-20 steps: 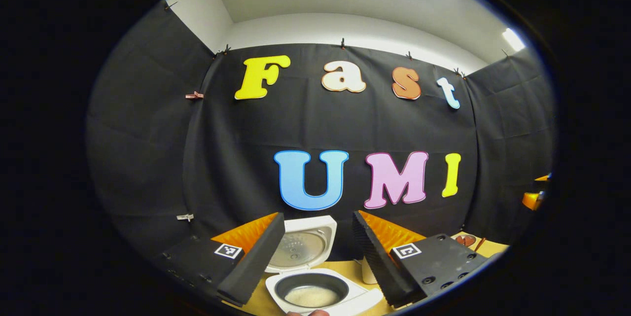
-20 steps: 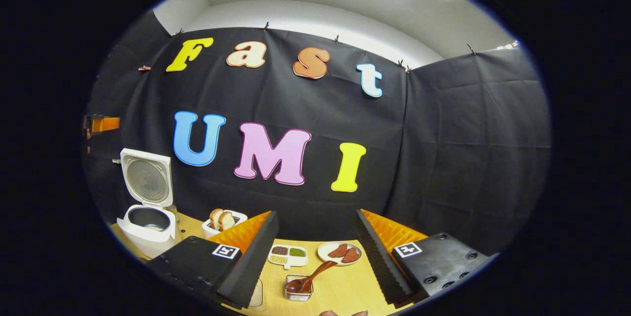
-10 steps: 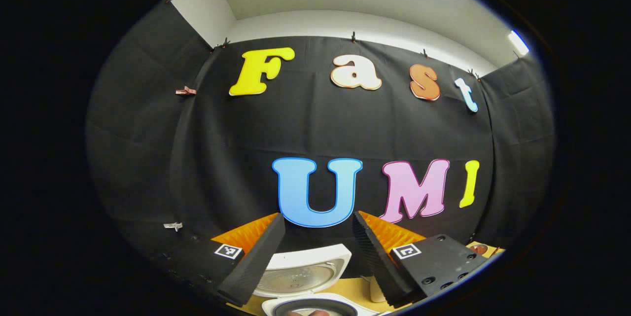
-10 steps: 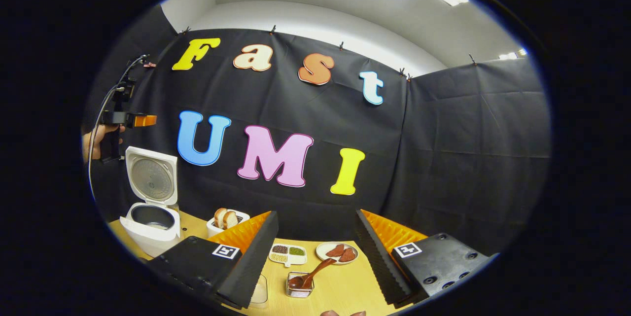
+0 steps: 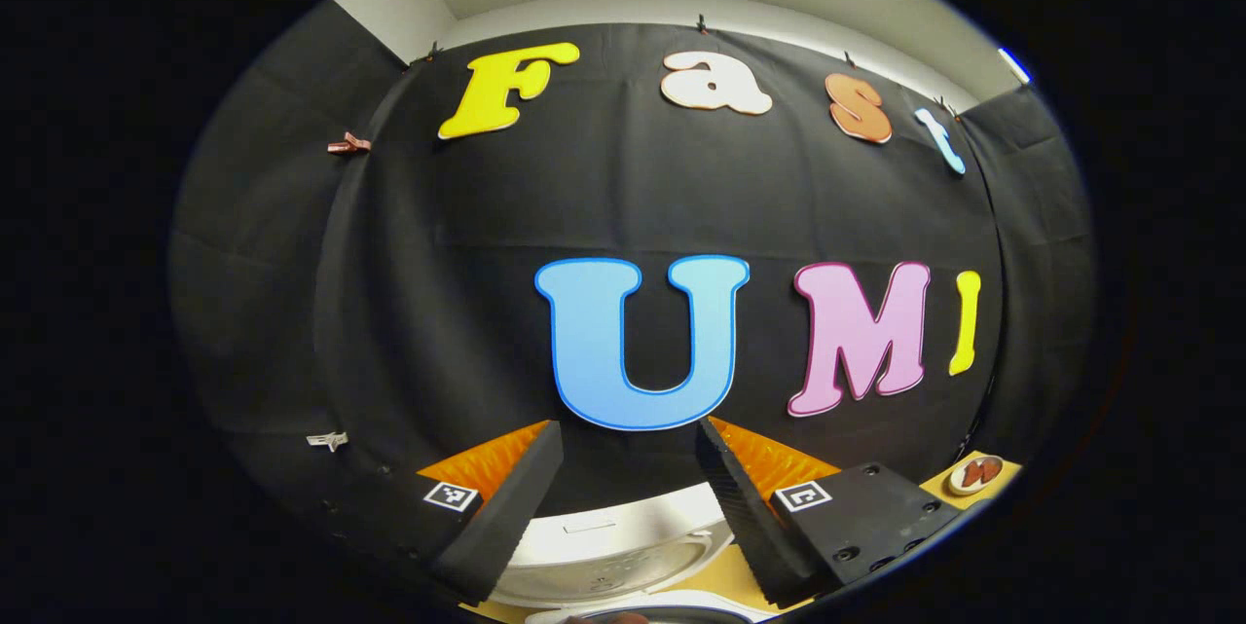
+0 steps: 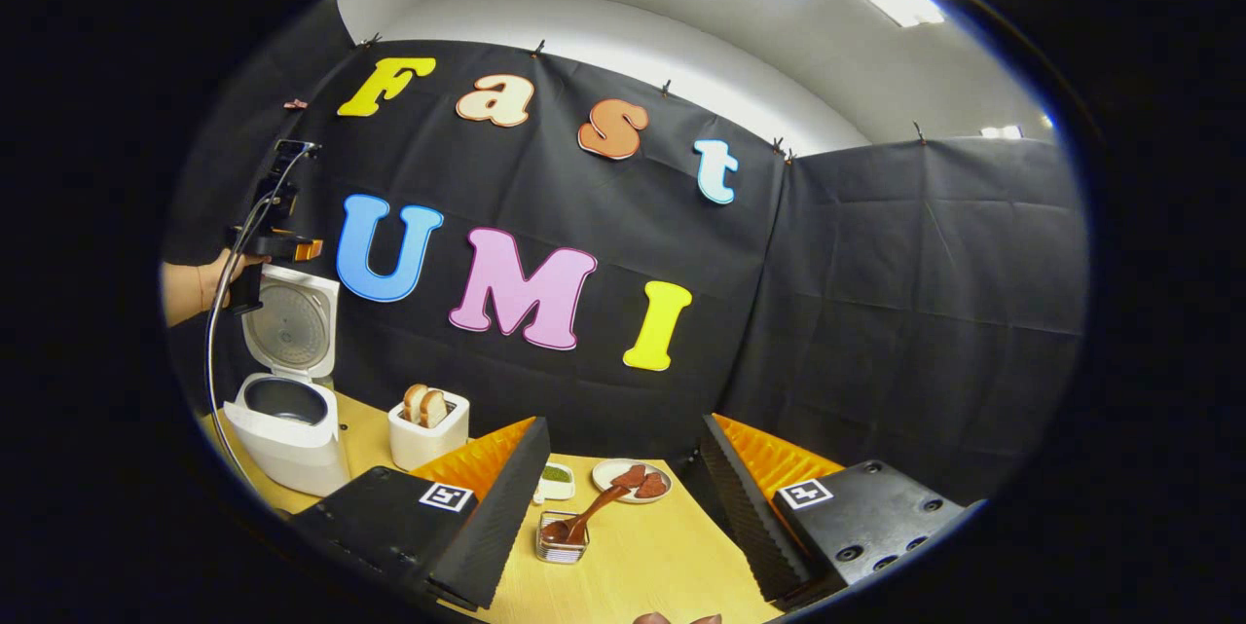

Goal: Close the left gripper, press the button to open the rice cooker; take a wooden spoon from the chopstick holder with the right hand, scoop a spoonful of rice and pour it into the rice cooker, then put the wooden spoon back into the chopstick holder.

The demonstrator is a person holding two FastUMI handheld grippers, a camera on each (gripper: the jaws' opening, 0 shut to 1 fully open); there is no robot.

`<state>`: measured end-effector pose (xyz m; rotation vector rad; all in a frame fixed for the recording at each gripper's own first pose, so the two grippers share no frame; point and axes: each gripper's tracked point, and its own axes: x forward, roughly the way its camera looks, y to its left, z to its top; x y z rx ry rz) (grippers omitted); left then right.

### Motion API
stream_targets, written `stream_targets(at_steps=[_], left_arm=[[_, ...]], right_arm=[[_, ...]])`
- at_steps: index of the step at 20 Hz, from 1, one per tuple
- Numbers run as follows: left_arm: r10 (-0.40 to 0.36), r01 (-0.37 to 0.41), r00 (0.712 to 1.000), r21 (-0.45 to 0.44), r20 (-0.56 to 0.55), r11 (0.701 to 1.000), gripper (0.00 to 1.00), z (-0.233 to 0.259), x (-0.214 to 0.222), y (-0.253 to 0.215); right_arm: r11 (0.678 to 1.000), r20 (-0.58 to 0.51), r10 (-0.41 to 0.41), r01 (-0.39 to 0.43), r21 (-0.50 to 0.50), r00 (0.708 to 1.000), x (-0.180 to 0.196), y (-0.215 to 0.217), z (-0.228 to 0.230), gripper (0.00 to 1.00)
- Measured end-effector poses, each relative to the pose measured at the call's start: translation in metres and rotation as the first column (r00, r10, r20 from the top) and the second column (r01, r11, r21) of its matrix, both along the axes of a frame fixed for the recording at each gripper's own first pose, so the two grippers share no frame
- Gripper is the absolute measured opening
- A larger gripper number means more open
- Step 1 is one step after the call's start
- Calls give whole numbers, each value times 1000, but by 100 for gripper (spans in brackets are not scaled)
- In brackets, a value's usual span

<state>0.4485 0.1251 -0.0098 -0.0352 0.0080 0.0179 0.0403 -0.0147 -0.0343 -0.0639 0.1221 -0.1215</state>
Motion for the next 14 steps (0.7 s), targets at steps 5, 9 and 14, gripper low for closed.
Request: stream_targets(at_steps=[5, 9, 14], left_arm=[[87, -81, 989, 54, -122, 995, 95, -48, 12, 17], [88, -92, 982, -19, -166, 996, 98, -57, 0, 15], [94, -101, 978, -27, -187, 995, 99, -61, -27, -2]], right_arm=[[1000, -43, -12, 12, -1, 999, -10, -4, -13, 97], [1000, -49, -2, 3, 10, 999, -9, -5, -14, 98], [1000, -50, 24, -24, 16, 998, -13, -4, -11, 97]])
